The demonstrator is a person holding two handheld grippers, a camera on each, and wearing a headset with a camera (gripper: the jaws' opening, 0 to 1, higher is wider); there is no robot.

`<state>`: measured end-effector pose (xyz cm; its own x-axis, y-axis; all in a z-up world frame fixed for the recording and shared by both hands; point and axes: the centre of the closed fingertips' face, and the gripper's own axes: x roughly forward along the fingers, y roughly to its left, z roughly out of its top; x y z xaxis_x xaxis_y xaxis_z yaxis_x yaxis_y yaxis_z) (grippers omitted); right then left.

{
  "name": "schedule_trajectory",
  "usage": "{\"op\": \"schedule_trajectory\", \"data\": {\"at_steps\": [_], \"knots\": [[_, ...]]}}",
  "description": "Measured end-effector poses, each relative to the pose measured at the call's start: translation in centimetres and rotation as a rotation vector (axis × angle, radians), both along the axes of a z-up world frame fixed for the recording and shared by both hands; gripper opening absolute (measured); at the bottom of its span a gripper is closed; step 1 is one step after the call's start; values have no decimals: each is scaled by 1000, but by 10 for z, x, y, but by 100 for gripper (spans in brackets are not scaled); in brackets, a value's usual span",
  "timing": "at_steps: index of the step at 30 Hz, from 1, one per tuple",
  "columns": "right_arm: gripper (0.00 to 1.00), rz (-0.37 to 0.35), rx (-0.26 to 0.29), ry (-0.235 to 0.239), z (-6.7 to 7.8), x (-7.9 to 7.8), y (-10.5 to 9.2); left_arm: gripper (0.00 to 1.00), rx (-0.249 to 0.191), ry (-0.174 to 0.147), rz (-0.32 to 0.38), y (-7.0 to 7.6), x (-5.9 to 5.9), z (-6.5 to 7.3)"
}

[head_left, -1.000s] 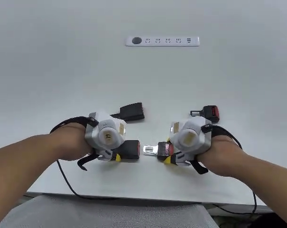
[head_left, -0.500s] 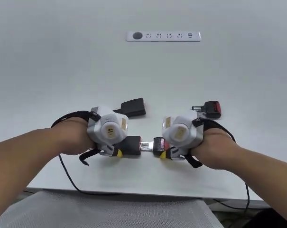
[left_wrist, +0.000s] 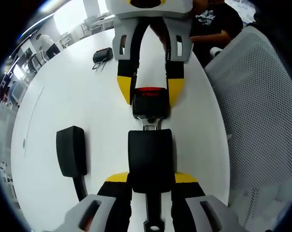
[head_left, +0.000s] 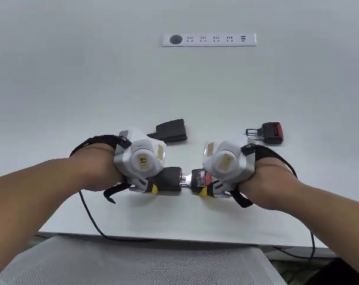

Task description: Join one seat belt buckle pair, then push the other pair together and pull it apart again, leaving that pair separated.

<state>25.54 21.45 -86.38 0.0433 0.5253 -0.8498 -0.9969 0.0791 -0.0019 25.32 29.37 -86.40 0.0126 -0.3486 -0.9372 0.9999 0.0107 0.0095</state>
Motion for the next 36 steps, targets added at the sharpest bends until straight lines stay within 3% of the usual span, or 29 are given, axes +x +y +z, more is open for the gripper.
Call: {"op": "schedule_trajectory", "data": {"at_steps": [4,11,15,17,20,27,31,36], "knots": [[33,1,1,-4,0,-2,6,31,8,-1,-5,0,0,0],[33,-1,7,3,-1,0,9,31,-16,0,-7,1,0,0],[33,3,26,-2,1,1,20,31,2,-1,-20,1,0,0],[33,9,-4,-1,1,0,16,31,-20,0,-17,1,1,-1],[33,10,9,7,2,0,14,31,-28,0,-14,1,1,-1],[33,13,-12,7,2,-3,13,31,-9,0,-15,0,1,-1],[33,29,-24,-2,0,-3,10,31,-18,22,1,1,3,0],[33,25,-29,1,-1,-3,8,30,-14,22,-10,1,2,-1]]}}
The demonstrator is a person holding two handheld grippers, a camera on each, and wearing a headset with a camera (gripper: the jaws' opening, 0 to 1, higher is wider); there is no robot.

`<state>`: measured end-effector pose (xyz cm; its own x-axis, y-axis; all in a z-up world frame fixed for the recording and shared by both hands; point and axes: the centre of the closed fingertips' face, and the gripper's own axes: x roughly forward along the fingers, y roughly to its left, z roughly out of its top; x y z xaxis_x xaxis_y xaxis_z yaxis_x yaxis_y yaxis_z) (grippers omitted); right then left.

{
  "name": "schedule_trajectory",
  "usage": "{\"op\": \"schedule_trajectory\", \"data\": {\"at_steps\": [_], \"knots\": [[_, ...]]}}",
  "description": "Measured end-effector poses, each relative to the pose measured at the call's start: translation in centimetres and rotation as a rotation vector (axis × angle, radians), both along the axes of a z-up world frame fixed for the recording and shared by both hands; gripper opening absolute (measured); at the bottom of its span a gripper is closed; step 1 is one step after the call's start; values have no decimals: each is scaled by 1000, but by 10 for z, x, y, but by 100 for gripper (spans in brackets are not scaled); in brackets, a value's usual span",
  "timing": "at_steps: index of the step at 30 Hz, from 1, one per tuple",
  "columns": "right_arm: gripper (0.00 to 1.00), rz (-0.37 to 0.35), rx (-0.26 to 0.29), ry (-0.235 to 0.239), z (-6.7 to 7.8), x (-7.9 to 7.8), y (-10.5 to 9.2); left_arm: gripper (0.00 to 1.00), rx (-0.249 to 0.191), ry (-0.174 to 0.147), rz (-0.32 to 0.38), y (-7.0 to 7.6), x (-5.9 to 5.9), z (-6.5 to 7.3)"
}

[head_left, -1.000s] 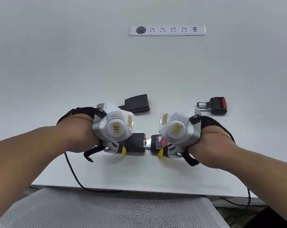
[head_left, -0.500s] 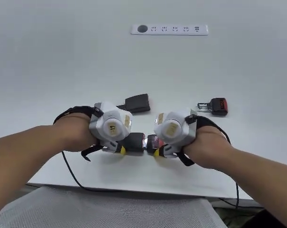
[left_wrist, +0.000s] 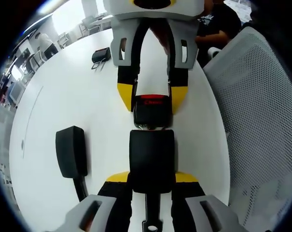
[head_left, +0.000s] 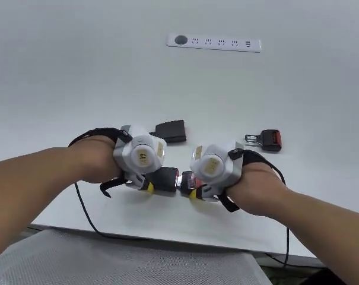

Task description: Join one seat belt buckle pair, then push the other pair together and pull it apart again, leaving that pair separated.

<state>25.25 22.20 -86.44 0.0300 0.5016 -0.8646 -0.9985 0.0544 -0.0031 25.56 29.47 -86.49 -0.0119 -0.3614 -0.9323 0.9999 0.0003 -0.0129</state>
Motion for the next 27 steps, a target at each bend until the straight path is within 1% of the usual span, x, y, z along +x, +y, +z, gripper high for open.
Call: {"op": "schedule_trajectory", "data": {"at_steps": [5,8,11,14,16,17,18,24,27], "knots": [[33,3,8,-7,1,2,-1,30,-6,-6,28,0,2,0],[33,2,14,-4,1,3,-1,30,-22,-7,46,1,2,1],[33,1,16,-6,1,3,-1,30,-20,-11,40,1,2,1],[34,0,18,-4,1,3,0,30,-22,-9,38,1,2,2],[34,-11,21,11,1,4,0,30,-23,1,52,1,2,2],[34,-18,22,18,1,3,0,31,-22,6,59,1,2,2],[34,-18,21,18,1,4,0,31,-15,3,50,1,2,2],[35,-4,23,1,1,3,1,32,0,7,54,1,2,2],[35,-9,12,9,1,3,1,33,9,3,56,0,2,3]]}}
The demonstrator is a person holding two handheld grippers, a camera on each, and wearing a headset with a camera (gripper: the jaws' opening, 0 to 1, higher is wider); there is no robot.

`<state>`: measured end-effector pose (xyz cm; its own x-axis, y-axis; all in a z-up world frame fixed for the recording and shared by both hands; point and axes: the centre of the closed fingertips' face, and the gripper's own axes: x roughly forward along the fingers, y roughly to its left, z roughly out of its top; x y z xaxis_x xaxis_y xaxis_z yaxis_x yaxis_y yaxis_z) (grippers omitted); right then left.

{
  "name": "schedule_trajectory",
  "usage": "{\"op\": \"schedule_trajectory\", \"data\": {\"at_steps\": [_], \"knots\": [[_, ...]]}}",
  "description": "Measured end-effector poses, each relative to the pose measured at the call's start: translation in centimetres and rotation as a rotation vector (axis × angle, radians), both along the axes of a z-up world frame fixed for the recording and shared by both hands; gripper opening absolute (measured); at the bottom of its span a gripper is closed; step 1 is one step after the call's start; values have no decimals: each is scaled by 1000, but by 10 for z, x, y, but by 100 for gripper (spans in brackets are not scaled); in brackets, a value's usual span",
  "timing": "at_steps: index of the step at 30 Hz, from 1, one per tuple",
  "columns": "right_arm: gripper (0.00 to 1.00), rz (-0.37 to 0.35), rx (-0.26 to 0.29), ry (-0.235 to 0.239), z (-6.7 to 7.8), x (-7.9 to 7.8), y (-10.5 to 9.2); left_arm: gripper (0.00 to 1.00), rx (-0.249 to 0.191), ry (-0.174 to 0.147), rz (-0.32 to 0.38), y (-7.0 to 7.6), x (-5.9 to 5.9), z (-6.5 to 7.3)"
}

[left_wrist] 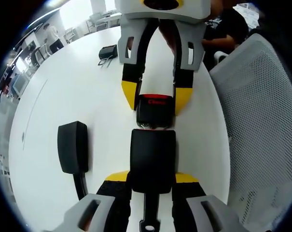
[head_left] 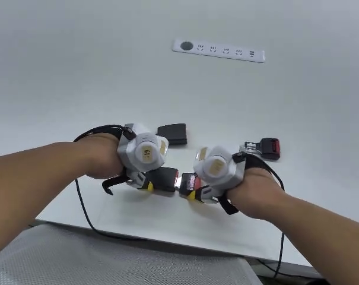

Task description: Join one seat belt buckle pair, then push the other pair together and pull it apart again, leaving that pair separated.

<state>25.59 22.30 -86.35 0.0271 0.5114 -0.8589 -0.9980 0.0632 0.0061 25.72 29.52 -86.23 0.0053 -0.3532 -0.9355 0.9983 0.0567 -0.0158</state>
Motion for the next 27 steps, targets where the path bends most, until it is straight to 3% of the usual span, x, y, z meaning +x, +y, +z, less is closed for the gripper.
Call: {"op": "schedule_trajectory", "data": {"at_steps": [3,6,9,17,21,27], "knots": [[36,11,-15,-12,0,1,0,33,-11,-3,18,0,0,1],[36,-22,-2,21,3,-1,1,34,-1,-5,53,1,2,0],[36,-38,19,22,7,1,-1,36,-7,-35,64,2,4,4],[34,-44,64,0,29,5,-2,37,-42,-42,91,4,10,29],[33,-20,95,-38,42,10,-5,35,-68,-66,107,5,24,45],[34,-16,68,-91,44,29,-30,34,-98,-116,156,-2,53,57]]}}
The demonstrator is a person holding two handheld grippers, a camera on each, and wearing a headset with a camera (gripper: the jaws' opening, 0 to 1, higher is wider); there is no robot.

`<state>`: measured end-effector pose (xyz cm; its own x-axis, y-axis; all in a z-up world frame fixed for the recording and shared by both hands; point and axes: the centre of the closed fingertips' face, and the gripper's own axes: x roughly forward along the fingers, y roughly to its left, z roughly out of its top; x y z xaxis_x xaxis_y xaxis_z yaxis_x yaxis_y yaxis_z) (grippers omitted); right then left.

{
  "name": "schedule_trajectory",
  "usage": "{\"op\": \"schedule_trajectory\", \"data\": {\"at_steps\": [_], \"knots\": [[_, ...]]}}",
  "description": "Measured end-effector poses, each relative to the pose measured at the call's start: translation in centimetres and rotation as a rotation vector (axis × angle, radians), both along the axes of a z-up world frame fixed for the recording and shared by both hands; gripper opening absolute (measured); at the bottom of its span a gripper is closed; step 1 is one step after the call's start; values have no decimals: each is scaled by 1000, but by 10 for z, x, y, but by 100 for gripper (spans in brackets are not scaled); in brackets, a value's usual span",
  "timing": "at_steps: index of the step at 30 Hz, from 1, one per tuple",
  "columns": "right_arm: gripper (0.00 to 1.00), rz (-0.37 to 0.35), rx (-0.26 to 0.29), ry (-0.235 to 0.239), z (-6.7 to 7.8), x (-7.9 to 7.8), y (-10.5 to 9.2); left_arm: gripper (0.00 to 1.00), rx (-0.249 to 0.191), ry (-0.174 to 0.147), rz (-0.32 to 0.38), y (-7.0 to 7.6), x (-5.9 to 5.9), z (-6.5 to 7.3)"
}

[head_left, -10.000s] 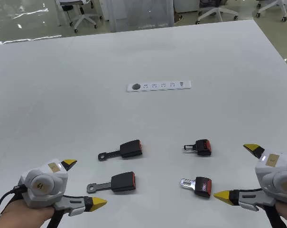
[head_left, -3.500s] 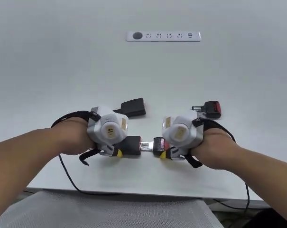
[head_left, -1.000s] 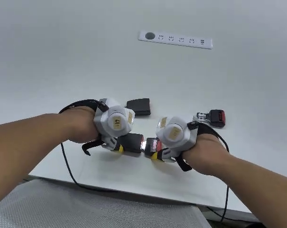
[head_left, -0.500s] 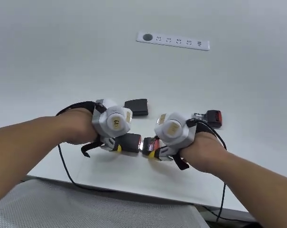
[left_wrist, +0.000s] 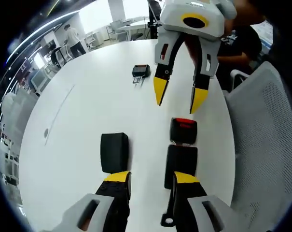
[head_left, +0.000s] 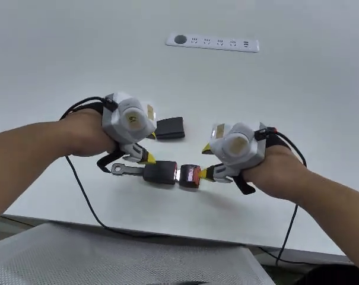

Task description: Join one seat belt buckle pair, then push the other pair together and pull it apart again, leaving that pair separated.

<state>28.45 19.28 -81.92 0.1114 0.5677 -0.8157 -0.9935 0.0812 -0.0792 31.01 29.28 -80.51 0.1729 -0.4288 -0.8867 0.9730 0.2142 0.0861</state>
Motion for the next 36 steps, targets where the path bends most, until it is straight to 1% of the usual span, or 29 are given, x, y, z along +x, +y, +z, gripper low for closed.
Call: {"op": "schedule_trajectory", "data": {"at_steps": [2,5,6,7,9,10,12,13,15,17,18,20,22,23,25,27,29,32,33,34,36], "knots": [[34,-16,-15,-9,-3,9,-13,34,-2,-8,12,-3,9,-1],[34,-49,-17,-11,-6,20,-28,35,6,-33,27,-7,24,-4],[34,-54,-21,-14,-6,23,-32,35,8,-35,28,-7,26,-4],[34,-61,-23,-19,-6,25,-37,36,13,-38,34,-7,31,-5],[34,-77,-26,-26,-5,34,-48,37,19,-44,36,-8,38,-6],[34,-90,-31,-34,-5,41,-57,37,22,-48,35,-9,41,-7],[34,-107,-43,-40,-6,50,-70,38,26,-57,34,-9,49,-7],[34,-120,-58,-51,-6,57,-80,37,30,-59,35,-9,53,-8],[34,-131,-72,-66,-5,66,-92,36,44,-73,26,-9,60,-10],[34,-143,-80,-78,-3,77,-103,35,54,-60,14,-9,61,-13],[34,-149,-84,-80,-3,82,-110,36,57,-49,10,-9,62,-15],[34,-155,-95,-81,-3,87,-118,36,67,-38,6,-7,63,-19],[34,-164,-114,-74,-7,91,-128,36,81,-33,-5,-6,63,-23],[34,-163,-128,-68,-10,92,-132,36,94,-32,-25,-6,62,-26],[35,-141,-155,-66,-16,91,-138,36,115,-22,-49,-4,60,-31],[36,-134,-166,-54,-21,90,-141,36,128,-19,-56,-2,61,-34],[38,-125,-176,-54,-25,91,-143,37,132,-23,-59,-2,63,-37],[37,-118,-178,-44,-28,92,-143,32,136,-5,-68,-2,61,-40],[36,-113,-182,-44,-29,93,-143,32,140,-2,-76,-2,60,-43],[36,-109,-180,-42,-29,94,-142,32,144,-7,-83,-1,61,-43],[35,-119,-179,-25,-32,95,-142,32,143,3,-84,-1,62,-45]]}}
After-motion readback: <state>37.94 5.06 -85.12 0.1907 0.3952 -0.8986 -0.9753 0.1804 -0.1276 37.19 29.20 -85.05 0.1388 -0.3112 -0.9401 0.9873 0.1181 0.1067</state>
